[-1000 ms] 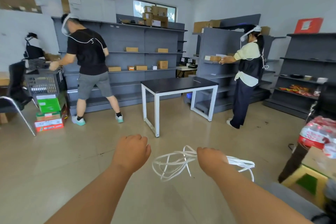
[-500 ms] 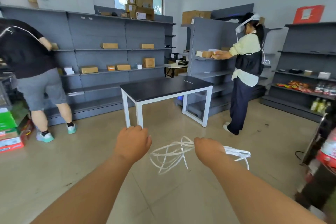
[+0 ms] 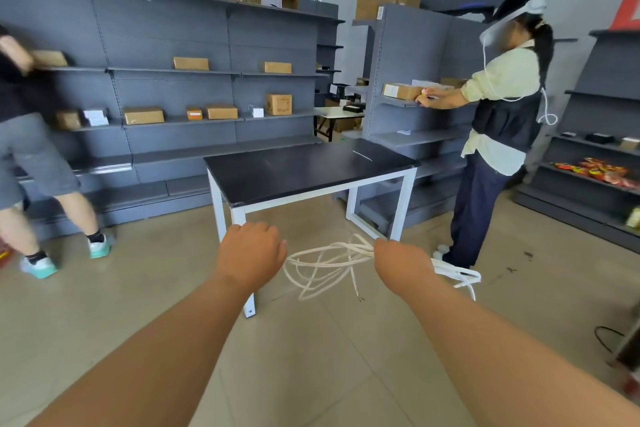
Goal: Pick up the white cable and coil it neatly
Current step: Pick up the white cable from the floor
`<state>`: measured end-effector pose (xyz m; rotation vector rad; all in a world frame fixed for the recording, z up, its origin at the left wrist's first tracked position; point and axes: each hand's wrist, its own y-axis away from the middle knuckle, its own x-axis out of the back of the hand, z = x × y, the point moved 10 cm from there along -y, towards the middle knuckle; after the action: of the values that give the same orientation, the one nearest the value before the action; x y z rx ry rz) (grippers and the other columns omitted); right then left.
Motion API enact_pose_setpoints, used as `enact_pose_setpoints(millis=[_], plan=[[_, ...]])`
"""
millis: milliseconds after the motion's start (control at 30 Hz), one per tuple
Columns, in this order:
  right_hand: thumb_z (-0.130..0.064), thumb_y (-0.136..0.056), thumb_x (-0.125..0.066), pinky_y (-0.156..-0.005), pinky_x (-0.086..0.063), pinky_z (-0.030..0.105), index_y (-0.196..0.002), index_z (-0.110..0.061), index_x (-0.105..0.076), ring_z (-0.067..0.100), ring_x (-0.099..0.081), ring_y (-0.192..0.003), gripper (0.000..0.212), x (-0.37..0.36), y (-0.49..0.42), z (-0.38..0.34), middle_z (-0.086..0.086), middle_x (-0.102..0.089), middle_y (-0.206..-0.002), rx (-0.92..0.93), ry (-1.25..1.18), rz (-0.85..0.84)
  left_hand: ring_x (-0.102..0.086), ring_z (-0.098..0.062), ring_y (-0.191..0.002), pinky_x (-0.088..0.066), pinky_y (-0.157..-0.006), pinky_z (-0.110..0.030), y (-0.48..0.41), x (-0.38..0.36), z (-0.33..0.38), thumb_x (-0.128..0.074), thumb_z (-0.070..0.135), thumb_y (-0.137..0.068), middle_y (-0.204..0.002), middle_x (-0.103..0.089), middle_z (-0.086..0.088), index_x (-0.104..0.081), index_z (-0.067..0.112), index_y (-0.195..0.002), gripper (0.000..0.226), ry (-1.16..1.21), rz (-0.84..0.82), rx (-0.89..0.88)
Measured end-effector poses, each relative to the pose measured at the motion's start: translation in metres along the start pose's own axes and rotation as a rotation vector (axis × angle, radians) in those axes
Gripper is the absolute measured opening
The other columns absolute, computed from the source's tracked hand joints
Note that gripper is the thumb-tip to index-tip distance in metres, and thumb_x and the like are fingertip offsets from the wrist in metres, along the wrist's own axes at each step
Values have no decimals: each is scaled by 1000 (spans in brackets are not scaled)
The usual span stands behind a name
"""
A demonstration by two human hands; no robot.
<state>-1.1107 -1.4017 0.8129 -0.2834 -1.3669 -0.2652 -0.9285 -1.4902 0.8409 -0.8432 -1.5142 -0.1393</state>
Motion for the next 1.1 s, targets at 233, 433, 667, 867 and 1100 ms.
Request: enact_pose_setpoints(millis=[233, 433, 667, 867, 1100], plan=[[-2, -92, -42, -88, -49, 37, -120, -8, -46, 29, -62, -105, 29, -30, -170, 37, 10, -62, -117, -13, 13, -7, -58, -24, -84, -35, -72, -32, -154, -82, -4, -28, 34, -96, -92, -62, -4, -56, 15, -88, 34, -36, 17, -2], [-4, -91, -40, -81, -45, 35, -116, -10, -46, 28, -61, -102, 26, -25, -315, 83, 8, -62, -113, -39, -24, 39, -55, -23, -68, -35, -63, -30, -304, -125, -15, -38, 33, -94, -77, -61, -2, -60, 15, -80, 32, -5, 79, -11], [-10, -93, -39, -77, -44, 35, -110, -10, -46, 29, -61, -100, 18, -29, -459, 129, 9, -62, -110, -59, -112, 81, -58, -22, -79, -38, -69, -31, -437, -174, -6, -33, 35, -96, -86, -63, 0, -61, 18, -89, 33, -51, 76, -7], [-6, -93, -38, -75, -43, 38, -108, -8, -47, 29, -59, -89, 18, -34, -599, 153, 12, -61, -109, 40, -147, 116, -60, -25, -82, -44, -76, -36, -552, -221, -15, -38, 35, -94, -88, -65, -3, -64, 16, -92, 32, -43, 129, 85], [-6, -92, -40, -79, -47, 39, -107, -9, -48, 31, -62, -95, 17, -34, -751, 144, 12, -62, -106, 231, -149, 117, -59, -22, -81, -43, -76, -34, -648, -266, -45, -37, 35, -95, -88, -64, 0, -63, 17, -94, 32, -46, 125, 254]])
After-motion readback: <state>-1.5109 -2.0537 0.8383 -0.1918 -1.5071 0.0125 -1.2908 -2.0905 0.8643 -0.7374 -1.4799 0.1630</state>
